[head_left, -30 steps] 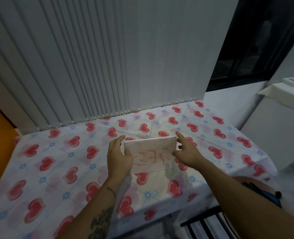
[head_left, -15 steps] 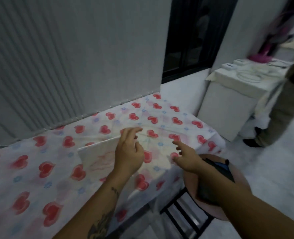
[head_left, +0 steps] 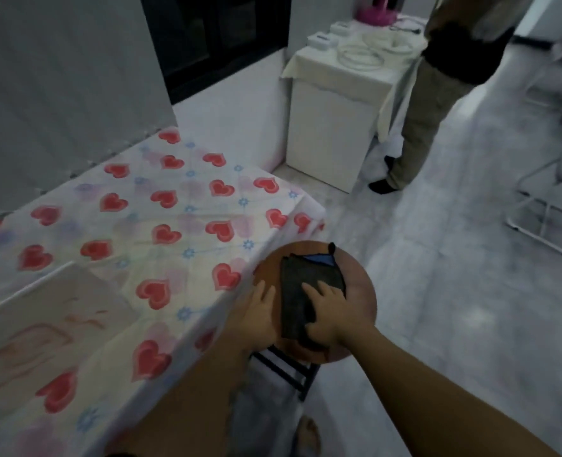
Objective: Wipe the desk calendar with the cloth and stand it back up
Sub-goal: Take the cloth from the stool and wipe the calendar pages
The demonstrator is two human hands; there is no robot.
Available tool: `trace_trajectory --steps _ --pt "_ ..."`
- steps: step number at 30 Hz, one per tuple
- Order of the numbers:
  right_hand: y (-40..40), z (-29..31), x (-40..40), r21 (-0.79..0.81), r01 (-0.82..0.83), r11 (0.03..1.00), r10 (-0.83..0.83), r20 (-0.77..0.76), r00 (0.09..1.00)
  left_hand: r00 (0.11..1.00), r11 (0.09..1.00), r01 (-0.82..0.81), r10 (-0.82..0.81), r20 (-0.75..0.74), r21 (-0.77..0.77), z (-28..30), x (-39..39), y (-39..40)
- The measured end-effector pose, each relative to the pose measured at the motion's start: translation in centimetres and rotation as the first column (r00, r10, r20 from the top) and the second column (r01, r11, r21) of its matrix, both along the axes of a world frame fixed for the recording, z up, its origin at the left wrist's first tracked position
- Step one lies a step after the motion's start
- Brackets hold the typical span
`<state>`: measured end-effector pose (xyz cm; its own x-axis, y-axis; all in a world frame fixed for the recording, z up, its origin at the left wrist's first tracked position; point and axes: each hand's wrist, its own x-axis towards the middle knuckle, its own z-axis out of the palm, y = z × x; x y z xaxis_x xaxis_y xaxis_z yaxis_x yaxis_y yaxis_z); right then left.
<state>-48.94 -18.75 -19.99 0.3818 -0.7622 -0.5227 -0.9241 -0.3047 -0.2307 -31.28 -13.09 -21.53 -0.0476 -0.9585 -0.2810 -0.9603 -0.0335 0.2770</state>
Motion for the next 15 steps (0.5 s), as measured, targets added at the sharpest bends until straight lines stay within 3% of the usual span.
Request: trace_trajectory --steps 2,7,10,15 --pt "-0.7 -1.6 0.1 -0.014 -0.024 1.000 0.024 0.009 1.000 0.999 0.994 0.040 -0.038 0.022 -0.102 -1.8 -0.4 -0.5" --pt "-1.7 -5.3 0.9 0.008 -0.021 1.000 0.020 0.037 0.999 0.979 0.995 0.090 -0.095 0.181 0.040 -5.3 0.0 -1.4" --pt "-1.3 -6.9 1.4 -0.001 -0.061 0.998 0.061 -0.024 0.998 0.983 0.997 0.075 -0.078 0.168 0.023 -5.6 -0.2 -0.9" --pt "-0.1 -8.4 1.4 -0.162 -0.083 0.983 0.073 -0.065 0.995 0.995 0.999 0.030 -0.026 0.101 -0.038 -6.4 0.4 -0.6"
